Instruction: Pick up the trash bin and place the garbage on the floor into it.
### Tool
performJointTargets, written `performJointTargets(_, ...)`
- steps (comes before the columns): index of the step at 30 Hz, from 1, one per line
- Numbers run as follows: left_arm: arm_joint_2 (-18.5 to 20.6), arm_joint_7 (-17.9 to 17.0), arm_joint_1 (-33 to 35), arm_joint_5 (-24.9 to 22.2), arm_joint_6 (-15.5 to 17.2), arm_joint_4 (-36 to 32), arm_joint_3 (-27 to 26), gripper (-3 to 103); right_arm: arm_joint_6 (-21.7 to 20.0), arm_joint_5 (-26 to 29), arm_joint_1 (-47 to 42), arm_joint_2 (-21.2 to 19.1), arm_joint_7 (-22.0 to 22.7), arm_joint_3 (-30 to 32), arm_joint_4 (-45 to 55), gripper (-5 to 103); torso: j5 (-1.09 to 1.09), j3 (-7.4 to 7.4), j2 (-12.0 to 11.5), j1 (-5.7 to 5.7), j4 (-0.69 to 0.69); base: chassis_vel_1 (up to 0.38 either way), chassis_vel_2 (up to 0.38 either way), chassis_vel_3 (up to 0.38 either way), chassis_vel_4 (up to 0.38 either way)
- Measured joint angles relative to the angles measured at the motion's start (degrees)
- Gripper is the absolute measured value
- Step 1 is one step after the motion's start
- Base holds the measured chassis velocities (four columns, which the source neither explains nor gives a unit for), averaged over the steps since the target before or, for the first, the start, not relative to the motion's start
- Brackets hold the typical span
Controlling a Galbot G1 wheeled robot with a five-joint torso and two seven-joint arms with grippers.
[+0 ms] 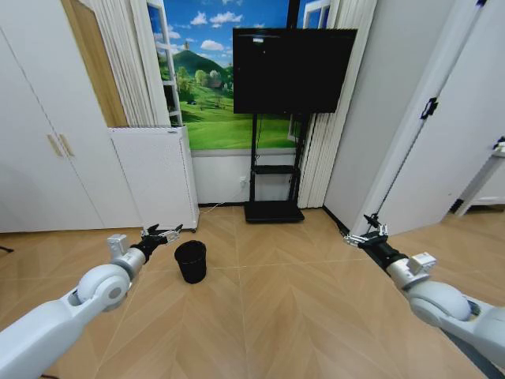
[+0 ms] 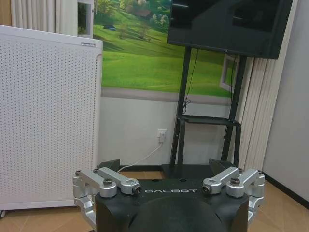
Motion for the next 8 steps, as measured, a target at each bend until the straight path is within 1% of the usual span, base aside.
performJointTargets(8,0.0,0.0,0.0,0.0,0.0,0.0,0.0,100,0.0,0.0,0.0,0.0,0.0,0.0,0.0,100,0.0,0.0,0.0,0.0,0.0,0.0,0.0,0.0,0.0)
